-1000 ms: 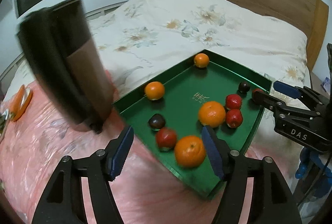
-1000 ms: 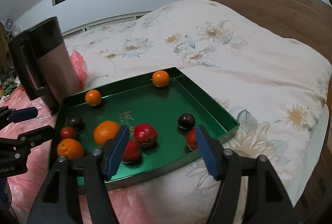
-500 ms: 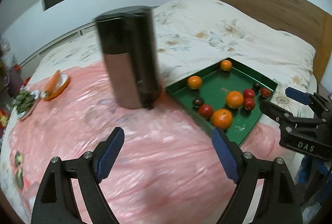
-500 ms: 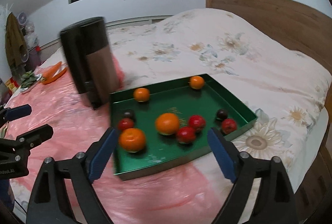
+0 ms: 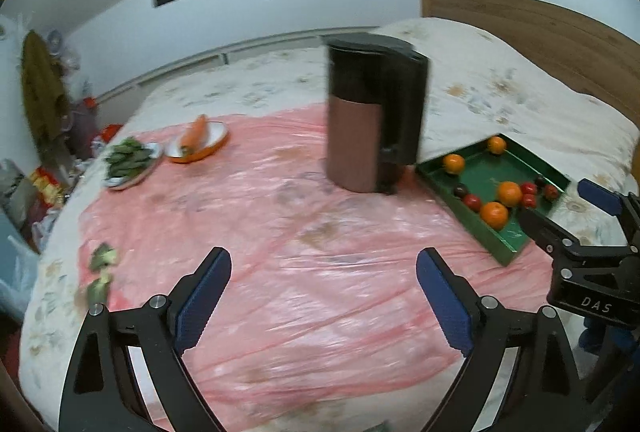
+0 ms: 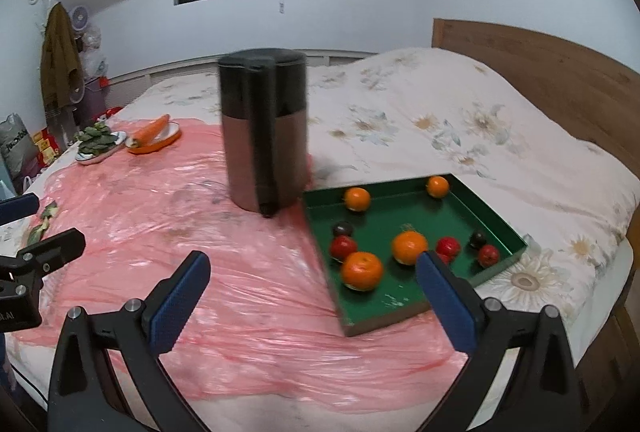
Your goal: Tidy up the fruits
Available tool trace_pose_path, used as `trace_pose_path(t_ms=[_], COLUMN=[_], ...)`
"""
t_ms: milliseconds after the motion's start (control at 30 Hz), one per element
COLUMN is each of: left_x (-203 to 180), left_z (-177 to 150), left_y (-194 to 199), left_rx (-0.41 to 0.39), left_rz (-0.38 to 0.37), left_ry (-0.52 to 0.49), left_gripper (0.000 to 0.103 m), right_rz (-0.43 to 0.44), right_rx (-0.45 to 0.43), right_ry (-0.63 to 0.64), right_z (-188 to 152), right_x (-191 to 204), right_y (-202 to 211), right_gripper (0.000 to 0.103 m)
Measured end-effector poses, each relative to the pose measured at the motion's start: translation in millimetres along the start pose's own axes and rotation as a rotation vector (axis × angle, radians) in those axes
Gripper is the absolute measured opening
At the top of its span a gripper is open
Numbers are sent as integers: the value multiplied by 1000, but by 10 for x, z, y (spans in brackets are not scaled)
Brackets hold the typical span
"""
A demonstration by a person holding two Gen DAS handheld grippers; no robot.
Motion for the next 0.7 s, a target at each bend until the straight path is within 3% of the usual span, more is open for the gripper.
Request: trace_pose_path(t_ms=[267, 700], left_x=[498, 1022], left_z=[-170, -443], left_y=[281, 580], left_rx=[-47, -77], left_rz=[72, 85], left_ry=[72, 160], left_gripper=[95, 101], right_rz=[53, 57], right_rx=[-45, -47], right_ry=[6, 74], right_z=[68, 46], right_x=[390, 919], right_y=[175, 359], right_gripper=[103, 103])
Point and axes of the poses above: each gripper's, at about its wrist camera, not at the fingertips, and y roughly against the way its jaws point, x to its left, z to its top, the point moved 5 cm from there along -y, roughly the way its jaws point, and after that the axes turned 9 degrees about x, right-handed, at the moved point
